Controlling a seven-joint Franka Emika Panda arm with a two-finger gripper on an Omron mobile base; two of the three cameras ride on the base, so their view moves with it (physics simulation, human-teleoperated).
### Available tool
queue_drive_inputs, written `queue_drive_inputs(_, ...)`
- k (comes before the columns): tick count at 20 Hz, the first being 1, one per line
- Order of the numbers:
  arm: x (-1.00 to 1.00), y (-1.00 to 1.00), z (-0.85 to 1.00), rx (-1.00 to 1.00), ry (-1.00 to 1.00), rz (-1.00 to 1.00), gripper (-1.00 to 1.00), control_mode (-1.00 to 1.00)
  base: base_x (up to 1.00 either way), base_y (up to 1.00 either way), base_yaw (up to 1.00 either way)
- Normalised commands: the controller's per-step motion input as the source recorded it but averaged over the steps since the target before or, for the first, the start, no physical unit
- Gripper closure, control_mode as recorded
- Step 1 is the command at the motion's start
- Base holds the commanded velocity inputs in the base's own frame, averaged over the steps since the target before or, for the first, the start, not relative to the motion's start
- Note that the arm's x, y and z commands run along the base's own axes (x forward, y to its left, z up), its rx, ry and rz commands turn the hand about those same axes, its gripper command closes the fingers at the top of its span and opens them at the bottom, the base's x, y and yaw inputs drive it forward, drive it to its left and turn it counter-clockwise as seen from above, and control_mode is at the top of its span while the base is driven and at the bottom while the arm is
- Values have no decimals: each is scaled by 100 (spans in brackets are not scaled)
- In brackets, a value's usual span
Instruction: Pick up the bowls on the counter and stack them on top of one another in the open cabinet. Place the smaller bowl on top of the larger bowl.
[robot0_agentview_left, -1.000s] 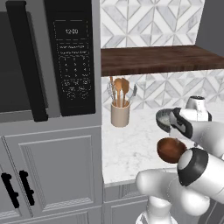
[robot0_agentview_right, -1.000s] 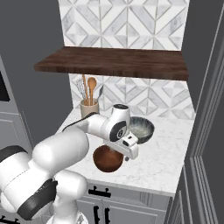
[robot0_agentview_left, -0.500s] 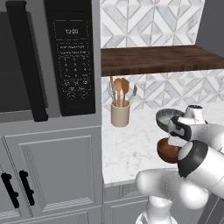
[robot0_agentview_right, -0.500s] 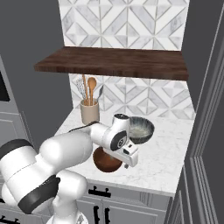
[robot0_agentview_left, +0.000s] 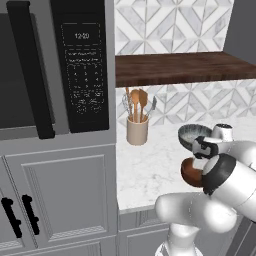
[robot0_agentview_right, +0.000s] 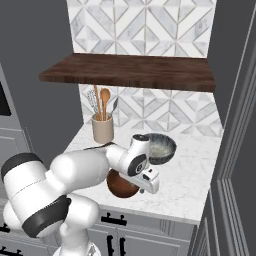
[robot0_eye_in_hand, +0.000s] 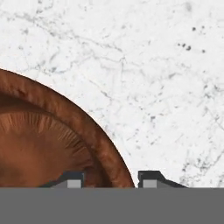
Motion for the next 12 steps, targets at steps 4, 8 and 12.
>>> queue_drive_inputs(4,0,0,16,0,-11,0,100,-100,0,0,0)
queue_drive_inputs(8,0,-4,65,3,-22,-12,100,-100,0,0,0)
queue_drive_inputs(12,1,-26,99,12,-30,-35,100,-100,0,0,0)
